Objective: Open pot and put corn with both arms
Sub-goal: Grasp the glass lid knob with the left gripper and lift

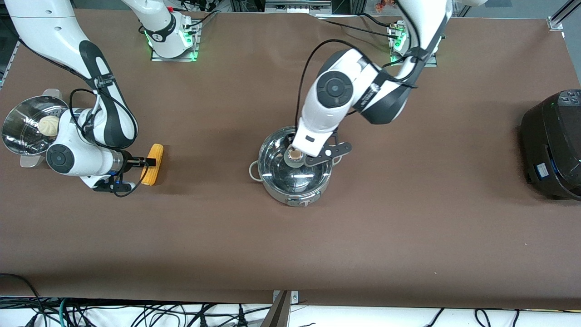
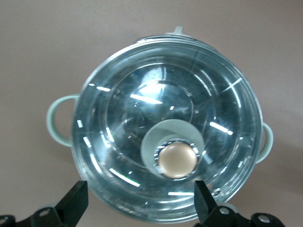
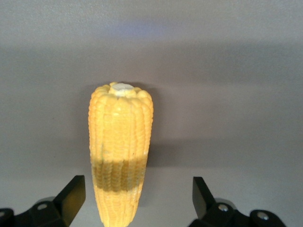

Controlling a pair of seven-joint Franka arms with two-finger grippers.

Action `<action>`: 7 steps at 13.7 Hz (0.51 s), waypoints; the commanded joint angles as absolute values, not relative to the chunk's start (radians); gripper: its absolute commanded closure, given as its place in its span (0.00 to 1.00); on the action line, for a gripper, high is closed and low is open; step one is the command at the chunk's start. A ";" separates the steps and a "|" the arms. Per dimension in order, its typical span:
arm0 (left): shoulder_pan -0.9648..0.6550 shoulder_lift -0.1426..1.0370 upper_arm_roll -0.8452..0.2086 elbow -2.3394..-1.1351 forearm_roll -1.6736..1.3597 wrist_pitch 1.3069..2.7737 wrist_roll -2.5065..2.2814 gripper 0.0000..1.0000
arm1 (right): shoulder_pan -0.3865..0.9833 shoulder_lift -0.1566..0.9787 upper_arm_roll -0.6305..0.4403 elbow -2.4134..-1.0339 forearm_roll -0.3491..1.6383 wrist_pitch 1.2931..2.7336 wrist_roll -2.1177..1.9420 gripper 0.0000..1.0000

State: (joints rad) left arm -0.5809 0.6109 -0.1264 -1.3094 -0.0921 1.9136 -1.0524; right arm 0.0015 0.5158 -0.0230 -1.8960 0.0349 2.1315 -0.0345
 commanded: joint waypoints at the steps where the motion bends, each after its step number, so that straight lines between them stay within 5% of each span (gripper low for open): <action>1: -0.646 0.695 -0.068 -1.206 -0.066 1.899 -1.086 0.01 | -0.002 0.489 -0.020 -1.956 0.054 2.186 -0.043 0.00; 7: -0.683 0.736 -0.032 -1.204 -0.064 1.962 -1.118 0.06 | -0.002 0.499 -0.014 -1.970 0.055 2.214 -0.040 0.00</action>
